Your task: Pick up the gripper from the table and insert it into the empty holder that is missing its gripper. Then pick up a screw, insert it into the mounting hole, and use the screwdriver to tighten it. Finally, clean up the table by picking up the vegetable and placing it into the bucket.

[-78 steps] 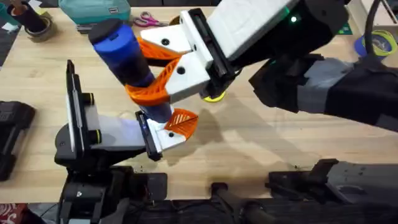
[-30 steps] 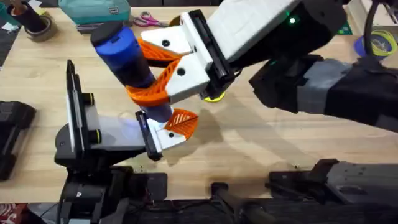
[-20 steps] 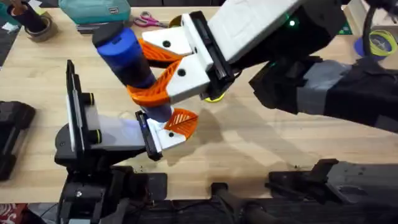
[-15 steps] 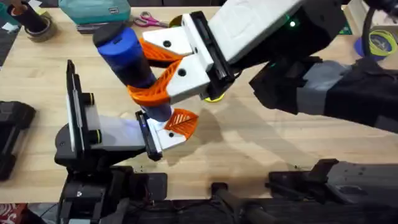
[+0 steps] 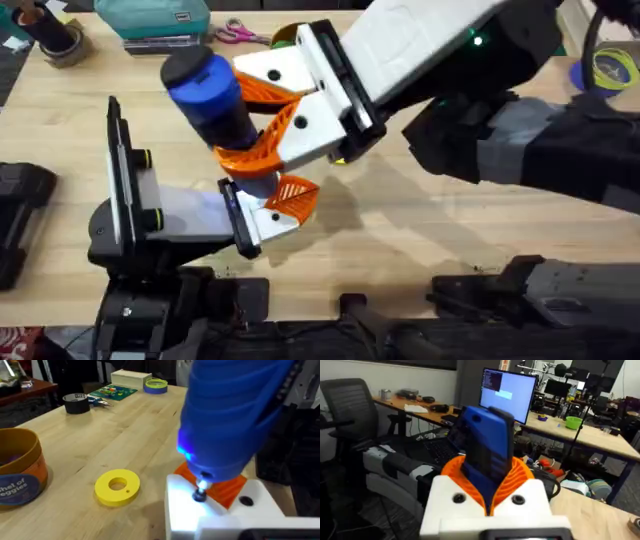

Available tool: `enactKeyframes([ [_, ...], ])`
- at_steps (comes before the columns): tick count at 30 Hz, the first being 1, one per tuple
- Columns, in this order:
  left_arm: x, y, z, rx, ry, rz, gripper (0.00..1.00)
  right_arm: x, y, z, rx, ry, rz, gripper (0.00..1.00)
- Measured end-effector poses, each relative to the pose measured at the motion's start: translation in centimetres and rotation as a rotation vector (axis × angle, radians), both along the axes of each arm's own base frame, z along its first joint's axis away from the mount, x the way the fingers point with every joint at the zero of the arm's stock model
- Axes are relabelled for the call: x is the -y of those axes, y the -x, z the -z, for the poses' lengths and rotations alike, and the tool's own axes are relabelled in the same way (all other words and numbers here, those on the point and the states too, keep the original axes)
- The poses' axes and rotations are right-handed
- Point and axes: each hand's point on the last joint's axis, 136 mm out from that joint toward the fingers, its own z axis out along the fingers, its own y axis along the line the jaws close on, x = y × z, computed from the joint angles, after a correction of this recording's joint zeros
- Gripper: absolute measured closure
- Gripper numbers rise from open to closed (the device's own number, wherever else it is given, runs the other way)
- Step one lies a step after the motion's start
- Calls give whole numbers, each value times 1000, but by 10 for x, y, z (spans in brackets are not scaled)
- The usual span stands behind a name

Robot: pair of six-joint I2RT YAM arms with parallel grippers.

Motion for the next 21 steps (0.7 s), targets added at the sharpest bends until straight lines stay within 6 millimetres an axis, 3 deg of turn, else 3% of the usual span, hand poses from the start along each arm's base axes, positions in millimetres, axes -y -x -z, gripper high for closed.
enactKeyframes([
  [21, 0, 0, 0, -1, 0, 3, 988, 2, 1, 2, -11, 17, -16, 979],
])
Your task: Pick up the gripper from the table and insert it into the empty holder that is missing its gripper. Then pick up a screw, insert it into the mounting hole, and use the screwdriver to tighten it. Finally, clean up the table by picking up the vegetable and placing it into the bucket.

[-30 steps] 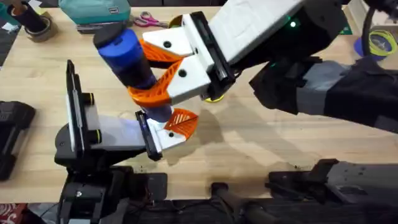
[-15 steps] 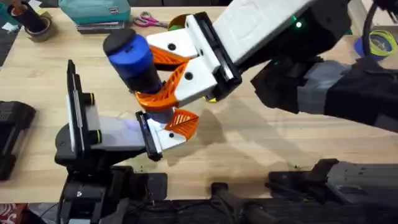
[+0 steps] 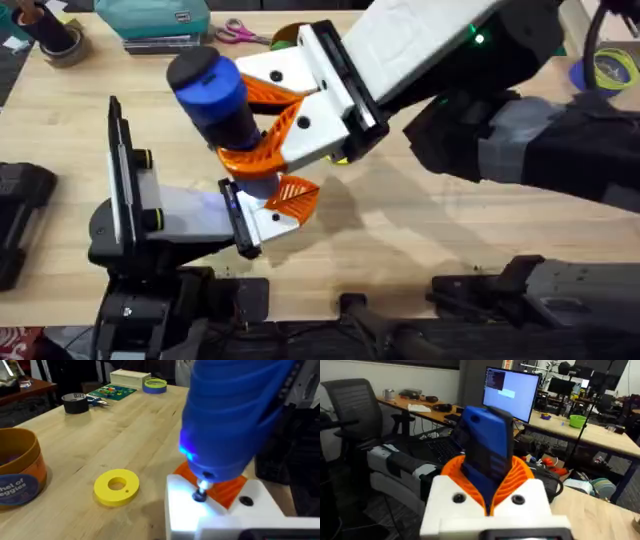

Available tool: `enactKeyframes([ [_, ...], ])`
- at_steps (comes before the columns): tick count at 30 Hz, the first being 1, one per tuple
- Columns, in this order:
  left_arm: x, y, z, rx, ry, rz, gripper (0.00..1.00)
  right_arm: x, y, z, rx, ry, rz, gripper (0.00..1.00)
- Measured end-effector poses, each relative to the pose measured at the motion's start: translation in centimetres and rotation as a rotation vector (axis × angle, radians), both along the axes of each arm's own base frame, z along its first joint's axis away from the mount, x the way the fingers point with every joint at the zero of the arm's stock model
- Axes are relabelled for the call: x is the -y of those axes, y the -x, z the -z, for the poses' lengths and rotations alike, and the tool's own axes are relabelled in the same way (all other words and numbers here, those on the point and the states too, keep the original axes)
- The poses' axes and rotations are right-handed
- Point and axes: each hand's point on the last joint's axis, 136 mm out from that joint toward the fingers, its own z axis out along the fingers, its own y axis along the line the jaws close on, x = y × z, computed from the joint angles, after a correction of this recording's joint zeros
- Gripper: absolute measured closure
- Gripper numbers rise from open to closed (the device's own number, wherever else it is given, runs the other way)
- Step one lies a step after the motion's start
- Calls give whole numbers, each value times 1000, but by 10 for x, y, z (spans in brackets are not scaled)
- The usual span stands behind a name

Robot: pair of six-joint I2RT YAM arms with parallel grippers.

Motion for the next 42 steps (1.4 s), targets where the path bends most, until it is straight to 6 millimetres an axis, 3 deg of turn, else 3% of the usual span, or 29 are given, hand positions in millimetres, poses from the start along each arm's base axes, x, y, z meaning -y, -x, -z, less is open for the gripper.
enactKeyframes([
  [26, 0, 0, 0, -4, 1, -1, 988, -8, -18, 0, -96, 16, 92, 979],
  [42, 0, 0, 0, -2, 1, -1, 988, -6, -8, -7, -49, -33, 62, 979],
])
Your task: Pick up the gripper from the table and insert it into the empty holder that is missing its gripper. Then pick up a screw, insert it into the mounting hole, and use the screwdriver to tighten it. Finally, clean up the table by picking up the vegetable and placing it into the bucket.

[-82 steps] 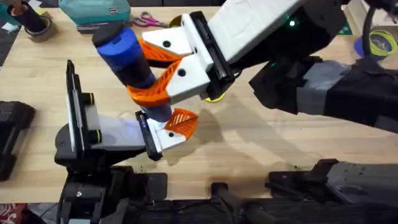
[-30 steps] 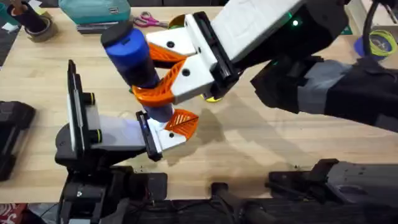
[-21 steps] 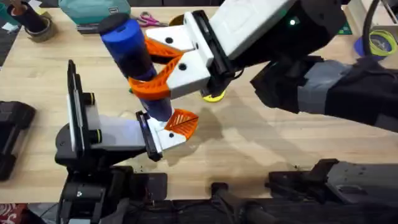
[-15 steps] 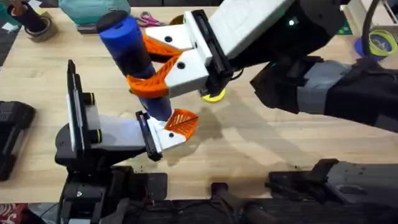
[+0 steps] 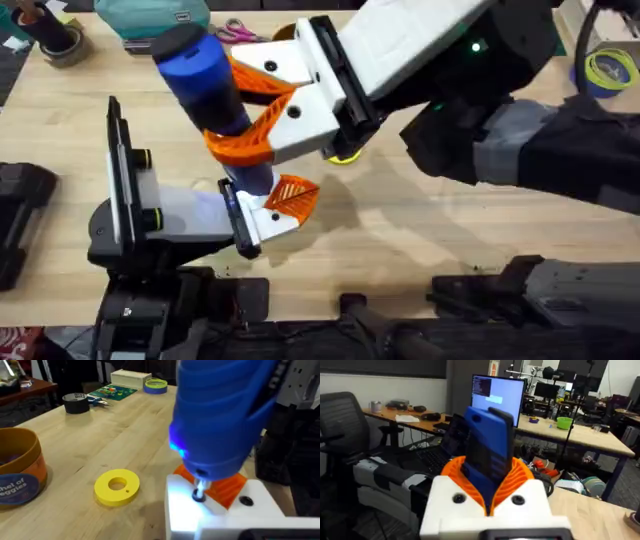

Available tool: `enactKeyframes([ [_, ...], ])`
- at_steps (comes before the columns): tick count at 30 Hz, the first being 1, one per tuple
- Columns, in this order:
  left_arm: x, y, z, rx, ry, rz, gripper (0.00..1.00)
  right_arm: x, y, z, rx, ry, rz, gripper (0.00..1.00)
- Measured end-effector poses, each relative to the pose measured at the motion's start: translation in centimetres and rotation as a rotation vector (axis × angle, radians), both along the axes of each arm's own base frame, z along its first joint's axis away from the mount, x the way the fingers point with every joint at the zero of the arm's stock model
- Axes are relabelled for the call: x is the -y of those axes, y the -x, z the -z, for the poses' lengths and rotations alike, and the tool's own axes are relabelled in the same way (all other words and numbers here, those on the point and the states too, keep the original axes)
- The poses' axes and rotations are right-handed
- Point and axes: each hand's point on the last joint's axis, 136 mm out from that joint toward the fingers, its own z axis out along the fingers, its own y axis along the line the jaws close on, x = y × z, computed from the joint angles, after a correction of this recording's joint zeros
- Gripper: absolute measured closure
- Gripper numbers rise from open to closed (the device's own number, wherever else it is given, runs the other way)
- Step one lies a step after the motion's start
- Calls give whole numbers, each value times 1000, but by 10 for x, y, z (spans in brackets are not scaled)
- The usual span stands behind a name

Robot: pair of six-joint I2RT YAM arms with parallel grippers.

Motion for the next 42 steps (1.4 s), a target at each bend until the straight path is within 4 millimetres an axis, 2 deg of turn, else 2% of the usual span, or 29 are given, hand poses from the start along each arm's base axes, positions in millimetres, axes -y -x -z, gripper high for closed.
enactKeyframes([
  [17, 0, 0, 0, 1, 0, 0, 988, 2, 2, -4, 6, 7, -25, 979],
  [27, 0, 0, 0, 1, 0, 0, 988, 15, -14, -43, 28, 1, -22, 979],
  [33, 0, 0, 0, 0, 0, 0, 988, 20, -16, -57, -33, 6, 18, 979],
  [34, 0, 0, 0, 1, 0, 0, 988, 24, -16, -68, -30, -16, 43, 979],
  [42, 0, 0, 0, 1, 0, 0, 988, 28, -13, -77, -28, -31, 44, 979],
])
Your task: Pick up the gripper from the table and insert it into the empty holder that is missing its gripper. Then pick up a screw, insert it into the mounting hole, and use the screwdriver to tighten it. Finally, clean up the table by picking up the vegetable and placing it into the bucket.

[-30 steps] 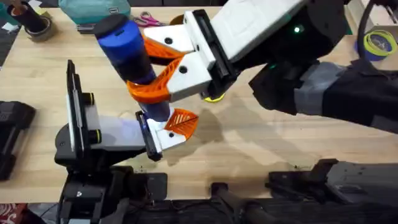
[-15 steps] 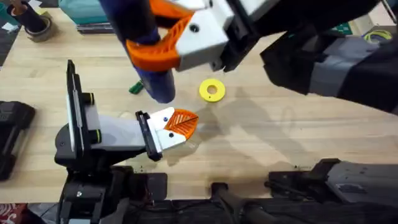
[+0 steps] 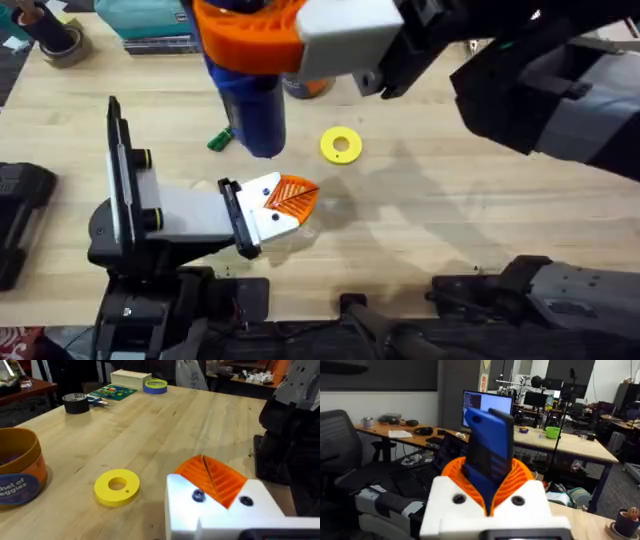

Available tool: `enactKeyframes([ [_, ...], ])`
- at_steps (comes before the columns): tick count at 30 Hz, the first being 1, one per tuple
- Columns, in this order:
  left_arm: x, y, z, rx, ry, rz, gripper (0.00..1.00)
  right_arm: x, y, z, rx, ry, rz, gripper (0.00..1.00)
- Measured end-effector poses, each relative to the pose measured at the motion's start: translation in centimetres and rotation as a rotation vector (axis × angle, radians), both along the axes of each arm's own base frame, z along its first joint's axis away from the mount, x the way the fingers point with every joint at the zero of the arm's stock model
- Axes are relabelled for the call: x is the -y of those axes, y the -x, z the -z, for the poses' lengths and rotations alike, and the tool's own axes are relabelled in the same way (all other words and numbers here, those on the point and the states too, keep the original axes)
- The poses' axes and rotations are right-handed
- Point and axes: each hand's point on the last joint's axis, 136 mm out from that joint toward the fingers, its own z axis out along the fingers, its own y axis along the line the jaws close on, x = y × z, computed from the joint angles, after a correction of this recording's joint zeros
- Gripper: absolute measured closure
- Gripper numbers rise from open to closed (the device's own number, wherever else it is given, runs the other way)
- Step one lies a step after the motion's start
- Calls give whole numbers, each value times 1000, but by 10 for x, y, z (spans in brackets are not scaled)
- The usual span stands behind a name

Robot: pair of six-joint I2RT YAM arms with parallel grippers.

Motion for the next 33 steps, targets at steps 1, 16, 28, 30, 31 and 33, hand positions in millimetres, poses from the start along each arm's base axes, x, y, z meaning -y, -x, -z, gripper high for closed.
enactKeyframes([
  [1, 0, 0, 0, -1, 0, 0, 988, 0, 0, 0, 0, 0, 0, 979],
  [16, -1, -1, 0, -39, 15, -10, 988, -16, 1, 24, -20, 52, -59, 979],
  [28, -1, -1, 0, -41, 17, -11, 988, -8, 4, 48, -7, -52, 16, 979],
  [30, -1, -2, 0, -42, 16, -12, 988, -9, 3, 54, -36, -33, 18, 979],
  [31, -1, -2, 0, -42, 16, -12, 988, -10, 3, 55, -40, -31, 17, 979],
  [33, -1, -2, 0, -42, 16, -13, 989, -10, 4, 54, -43, -33, 16, 979],
])
